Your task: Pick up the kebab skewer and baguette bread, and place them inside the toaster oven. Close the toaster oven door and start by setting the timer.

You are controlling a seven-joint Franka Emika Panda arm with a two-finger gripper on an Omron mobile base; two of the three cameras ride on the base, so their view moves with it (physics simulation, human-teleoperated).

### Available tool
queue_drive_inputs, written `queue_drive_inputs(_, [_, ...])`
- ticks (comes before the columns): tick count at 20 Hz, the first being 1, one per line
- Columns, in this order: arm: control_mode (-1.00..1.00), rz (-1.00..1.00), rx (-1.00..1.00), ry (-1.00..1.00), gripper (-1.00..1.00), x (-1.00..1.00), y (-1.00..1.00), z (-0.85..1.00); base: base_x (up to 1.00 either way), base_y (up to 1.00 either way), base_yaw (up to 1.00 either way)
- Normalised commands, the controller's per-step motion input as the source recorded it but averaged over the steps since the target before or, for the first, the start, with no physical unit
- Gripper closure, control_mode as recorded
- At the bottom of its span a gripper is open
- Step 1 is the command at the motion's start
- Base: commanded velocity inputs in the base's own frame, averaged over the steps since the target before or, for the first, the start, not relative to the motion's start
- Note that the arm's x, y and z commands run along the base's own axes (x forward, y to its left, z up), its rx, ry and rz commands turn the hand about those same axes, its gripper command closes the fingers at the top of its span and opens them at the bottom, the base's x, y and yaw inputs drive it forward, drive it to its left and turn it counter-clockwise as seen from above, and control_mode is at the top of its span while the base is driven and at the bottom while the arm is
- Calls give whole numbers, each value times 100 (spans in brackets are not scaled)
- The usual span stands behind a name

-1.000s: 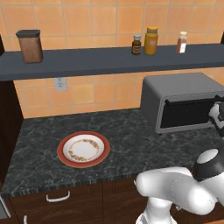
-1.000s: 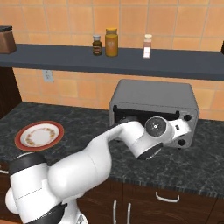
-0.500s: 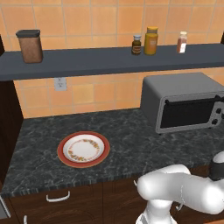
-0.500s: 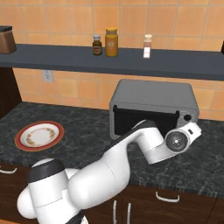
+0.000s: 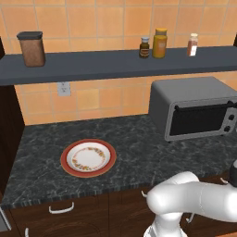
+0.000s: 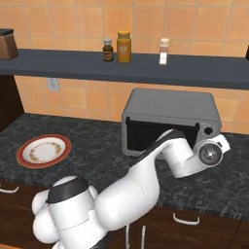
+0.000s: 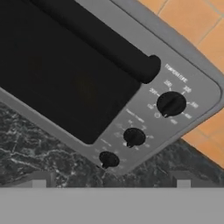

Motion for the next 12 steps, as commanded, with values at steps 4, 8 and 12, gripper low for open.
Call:
queue_drive_inputs(4, [-100, 0, 16, -8, -100, 24, -17, -5, 0, 0, 0])
queue_drive_inputs(8, [-100, 0, 16, -10, -100, 16, -15, -13, 0, 0, 0])
queue_drive_inputs(12, [-100, 0, 11, -14, -100, 17, -7, -9, 0, 0, 0])
